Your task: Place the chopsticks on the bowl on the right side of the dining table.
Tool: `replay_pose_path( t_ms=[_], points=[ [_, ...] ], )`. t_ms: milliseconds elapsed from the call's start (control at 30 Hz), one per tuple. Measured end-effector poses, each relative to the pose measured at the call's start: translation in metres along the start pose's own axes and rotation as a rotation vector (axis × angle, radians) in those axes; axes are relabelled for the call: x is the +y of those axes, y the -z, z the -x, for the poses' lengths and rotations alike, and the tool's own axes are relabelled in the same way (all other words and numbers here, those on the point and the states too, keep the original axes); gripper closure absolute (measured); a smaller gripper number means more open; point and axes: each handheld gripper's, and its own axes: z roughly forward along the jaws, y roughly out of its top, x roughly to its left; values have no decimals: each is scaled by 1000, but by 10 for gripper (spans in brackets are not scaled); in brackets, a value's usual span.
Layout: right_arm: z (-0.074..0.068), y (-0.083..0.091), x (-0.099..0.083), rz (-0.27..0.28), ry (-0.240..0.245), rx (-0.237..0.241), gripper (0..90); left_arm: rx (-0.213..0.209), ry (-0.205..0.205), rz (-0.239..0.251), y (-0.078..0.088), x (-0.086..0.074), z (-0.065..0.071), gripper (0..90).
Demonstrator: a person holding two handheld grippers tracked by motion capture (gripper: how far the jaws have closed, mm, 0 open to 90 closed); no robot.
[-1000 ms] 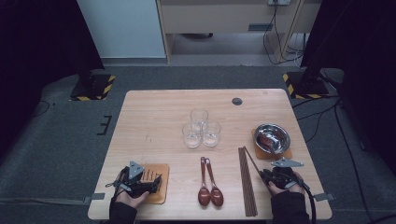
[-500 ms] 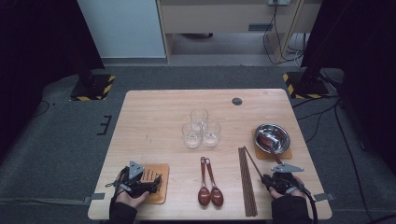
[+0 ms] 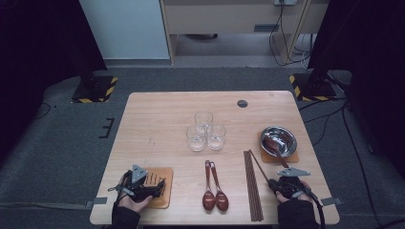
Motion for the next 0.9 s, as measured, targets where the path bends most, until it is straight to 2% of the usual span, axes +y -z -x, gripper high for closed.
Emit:
replay_pose_path(
  t_ms=[533,900],
  points=[
    [9,11,5,49,-31,24,852,0,0,0,0,0,0,41],
    [8,19,10,96,-37,48,852,0,0,0,0,0,0,41]
  ],
)
